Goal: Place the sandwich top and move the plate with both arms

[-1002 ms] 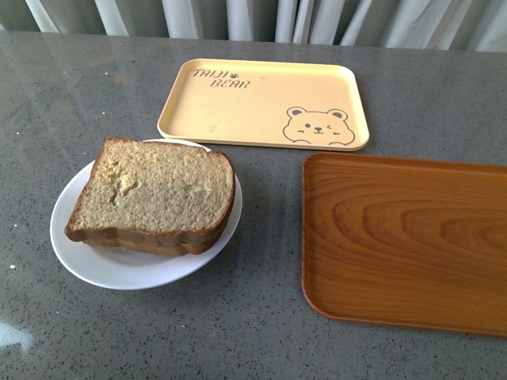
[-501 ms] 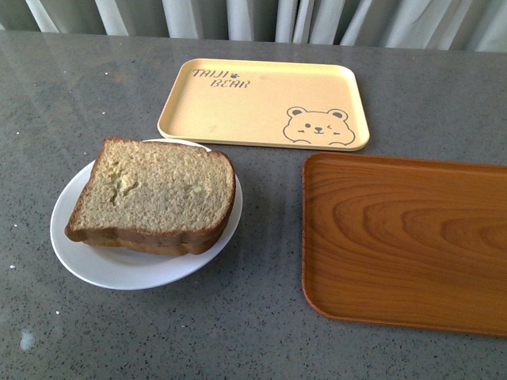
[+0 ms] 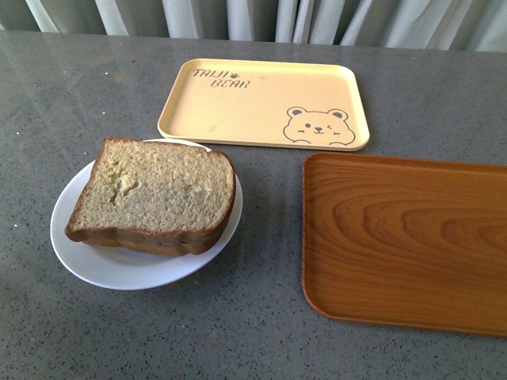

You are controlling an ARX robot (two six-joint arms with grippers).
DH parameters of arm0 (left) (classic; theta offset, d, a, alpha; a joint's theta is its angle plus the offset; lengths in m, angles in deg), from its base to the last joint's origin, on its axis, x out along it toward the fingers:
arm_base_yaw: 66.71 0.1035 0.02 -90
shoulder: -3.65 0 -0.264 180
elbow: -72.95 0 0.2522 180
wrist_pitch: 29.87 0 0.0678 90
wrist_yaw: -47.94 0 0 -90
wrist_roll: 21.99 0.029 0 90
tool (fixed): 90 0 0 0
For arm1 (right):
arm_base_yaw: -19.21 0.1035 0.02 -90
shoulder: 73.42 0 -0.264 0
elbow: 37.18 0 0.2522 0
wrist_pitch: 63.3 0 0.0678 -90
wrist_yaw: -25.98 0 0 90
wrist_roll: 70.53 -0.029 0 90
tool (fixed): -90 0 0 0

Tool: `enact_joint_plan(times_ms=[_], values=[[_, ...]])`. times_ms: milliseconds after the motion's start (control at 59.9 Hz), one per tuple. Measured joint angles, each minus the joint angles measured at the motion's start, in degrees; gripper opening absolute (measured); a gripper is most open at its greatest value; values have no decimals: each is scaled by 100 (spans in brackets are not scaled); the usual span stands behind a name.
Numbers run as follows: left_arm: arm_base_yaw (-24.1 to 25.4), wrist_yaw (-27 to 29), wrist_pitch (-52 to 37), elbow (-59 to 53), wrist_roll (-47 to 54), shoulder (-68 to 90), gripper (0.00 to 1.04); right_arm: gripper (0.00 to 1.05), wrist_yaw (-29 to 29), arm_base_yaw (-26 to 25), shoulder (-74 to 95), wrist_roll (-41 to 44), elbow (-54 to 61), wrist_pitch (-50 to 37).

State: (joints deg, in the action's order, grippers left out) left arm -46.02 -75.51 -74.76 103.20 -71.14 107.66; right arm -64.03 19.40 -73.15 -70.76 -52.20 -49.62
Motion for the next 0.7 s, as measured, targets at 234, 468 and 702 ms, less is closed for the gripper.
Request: enact_joint_plan(times_ms=[234,468,702], values=[[-160,-157,-789,-31,-258,597,96,96,0,0,0,2,0,0],[-367,-240,-909,101,-308,1054,96,96,0,0,0,2,0,0],[-579,-286,-968,323,-400,1237,96,96,0,0,0,0,0,0]])
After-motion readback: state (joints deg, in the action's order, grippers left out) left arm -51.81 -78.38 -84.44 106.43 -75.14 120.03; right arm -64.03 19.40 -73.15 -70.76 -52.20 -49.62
